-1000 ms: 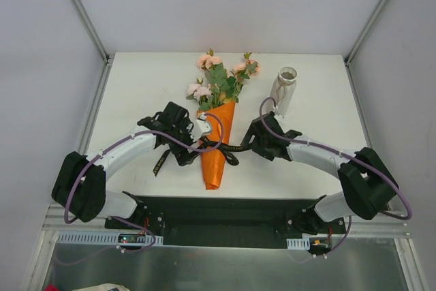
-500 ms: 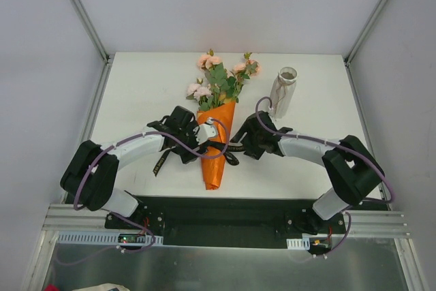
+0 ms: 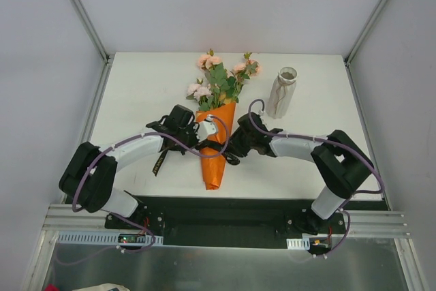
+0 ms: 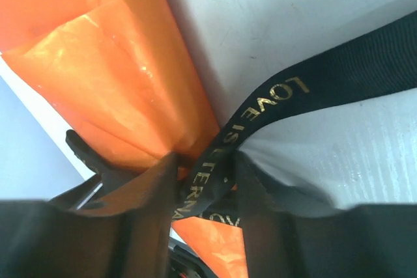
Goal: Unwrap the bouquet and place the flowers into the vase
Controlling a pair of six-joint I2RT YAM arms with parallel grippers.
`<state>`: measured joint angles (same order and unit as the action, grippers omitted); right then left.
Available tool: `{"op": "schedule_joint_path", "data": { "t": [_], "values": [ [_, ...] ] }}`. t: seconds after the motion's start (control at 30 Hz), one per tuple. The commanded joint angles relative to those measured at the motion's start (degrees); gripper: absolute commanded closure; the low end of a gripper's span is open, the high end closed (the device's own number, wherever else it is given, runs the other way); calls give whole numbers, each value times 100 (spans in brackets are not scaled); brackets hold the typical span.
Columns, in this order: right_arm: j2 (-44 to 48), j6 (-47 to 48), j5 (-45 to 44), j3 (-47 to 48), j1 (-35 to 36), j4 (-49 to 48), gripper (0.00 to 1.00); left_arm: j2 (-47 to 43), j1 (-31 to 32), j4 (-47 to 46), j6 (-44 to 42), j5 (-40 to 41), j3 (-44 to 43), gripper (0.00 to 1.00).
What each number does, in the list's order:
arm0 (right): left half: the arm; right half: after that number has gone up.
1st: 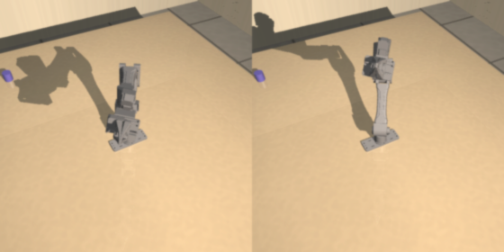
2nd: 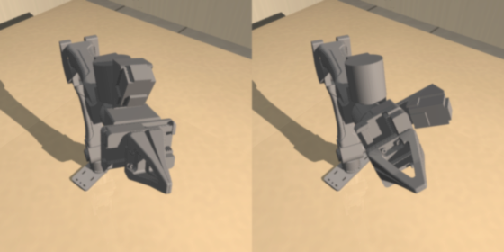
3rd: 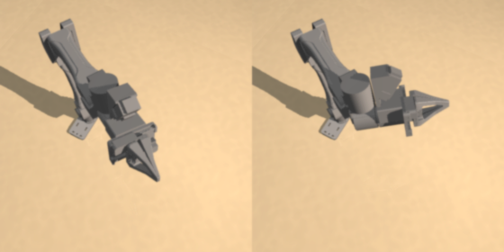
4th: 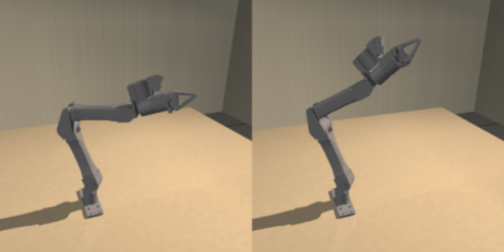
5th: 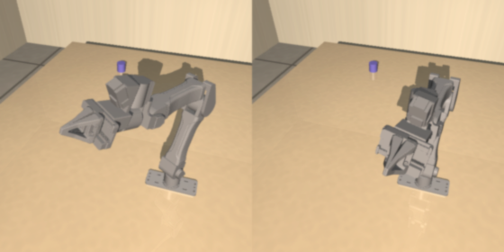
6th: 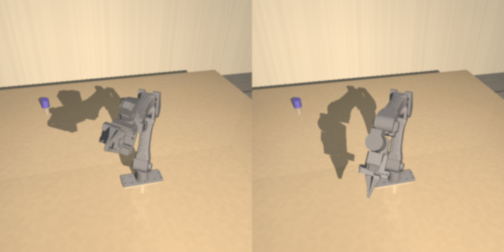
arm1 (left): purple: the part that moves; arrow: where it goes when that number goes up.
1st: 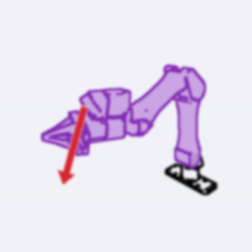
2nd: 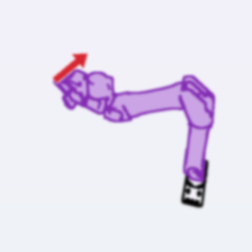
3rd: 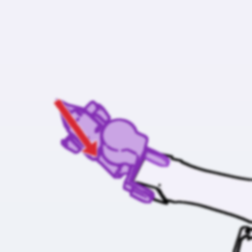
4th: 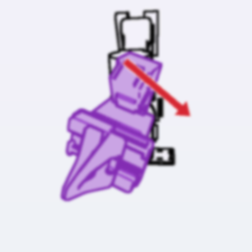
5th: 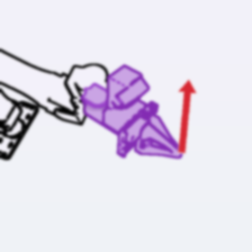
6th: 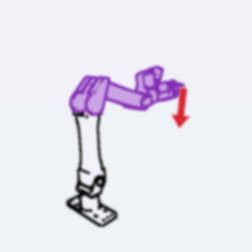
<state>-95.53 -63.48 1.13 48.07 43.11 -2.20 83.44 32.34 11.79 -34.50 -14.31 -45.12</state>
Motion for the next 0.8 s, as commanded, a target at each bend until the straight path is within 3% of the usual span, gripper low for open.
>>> {"op": "schedule_joint_path", "data": {
  "t": [0.0,0.1,0.23,0.4,0.63,0.77],
  "values": [
    [139,-287,-77,-149,22,-150,69,-424,80,-81,189,-11,-5,94],
    [350,-209,-384,-202,-4,-45,86,-609,80,7,198,164,-14,98],
    [719,151,-683,-167,-92,193,99,-916,36,209,259,454,-58,100],
    [1527,713,-1218,-123,-285,702,99,-1119,-402,596,514,823,-269,100],
    [2810,1654,-1808,-53,-593,1616,95,-1663,-2353,1062,831,1271,-734,100],
    [3398,1936,-2221,-123,-611,2205,95,-1778,-3398,1088,919,1939,-831,100]
  ]
}}
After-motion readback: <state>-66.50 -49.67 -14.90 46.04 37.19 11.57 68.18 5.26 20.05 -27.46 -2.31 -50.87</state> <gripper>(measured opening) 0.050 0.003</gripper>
